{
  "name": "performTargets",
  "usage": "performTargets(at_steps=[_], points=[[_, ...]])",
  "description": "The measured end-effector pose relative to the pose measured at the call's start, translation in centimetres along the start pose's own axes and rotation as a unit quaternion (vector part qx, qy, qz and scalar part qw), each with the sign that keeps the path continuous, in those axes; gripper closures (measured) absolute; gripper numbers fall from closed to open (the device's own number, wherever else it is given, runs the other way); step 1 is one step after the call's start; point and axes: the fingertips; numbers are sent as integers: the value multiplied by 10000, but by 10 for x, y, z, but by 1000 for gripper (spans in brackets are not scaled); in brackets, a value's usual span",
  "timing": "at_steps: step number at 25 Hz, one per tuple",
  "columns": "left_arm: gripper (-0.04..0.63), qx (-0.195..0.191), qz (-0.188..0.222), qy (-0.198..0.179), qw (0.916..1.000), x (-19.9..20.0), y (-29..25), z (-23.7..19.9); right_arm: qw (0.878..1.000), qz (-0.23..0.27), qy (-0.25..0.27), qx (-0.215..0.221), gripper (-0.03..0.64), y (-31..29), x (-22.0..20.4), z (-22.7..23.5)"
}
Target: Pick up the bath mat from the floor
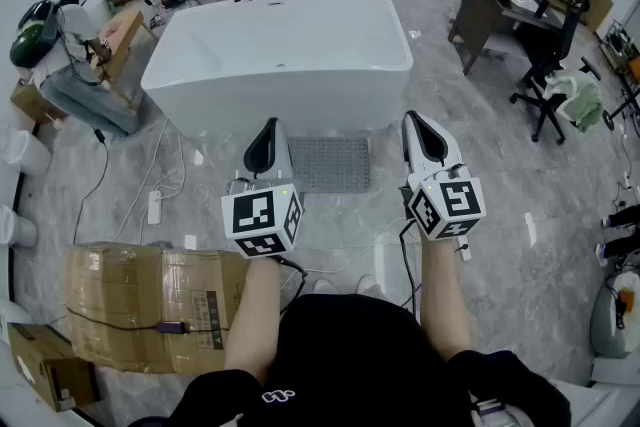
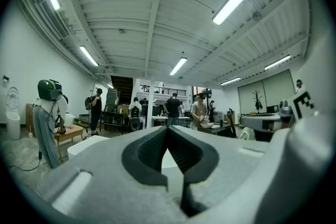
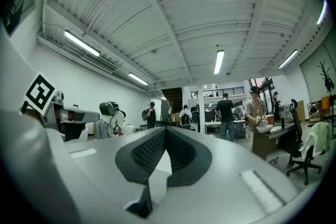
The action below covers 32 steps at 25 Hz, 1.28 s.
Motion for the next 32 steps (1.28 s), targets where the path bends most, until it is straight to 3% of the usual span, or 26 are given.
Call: performTargets(at_steps=[4, 9, 21, 32], points=[[594, -40, 4, 6, 10000, -4, -4, -7, 10000, 15, 28, -39, 611, -8, -5, -4], [594, -85, -69, 35, 9999, -15, 0, -14, 9995, 118, -291, -89, 611, -5, -14, -6], [594, 1, -388, 256, 9989, -46, 10, -25, 9991, -153, -372, -167, 609, -2, -32, -4], [594, 210, -511, 146, 9984, -37, 0, 0, 9980, -299, -494, 240, 609, -8, -27, 15]])
Point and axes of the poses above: the fingertips, and each gripper's own axes: y backward along the fingers, z to its right, x out of its top, and after that the axes turned 15 degrees about -y, right-handed
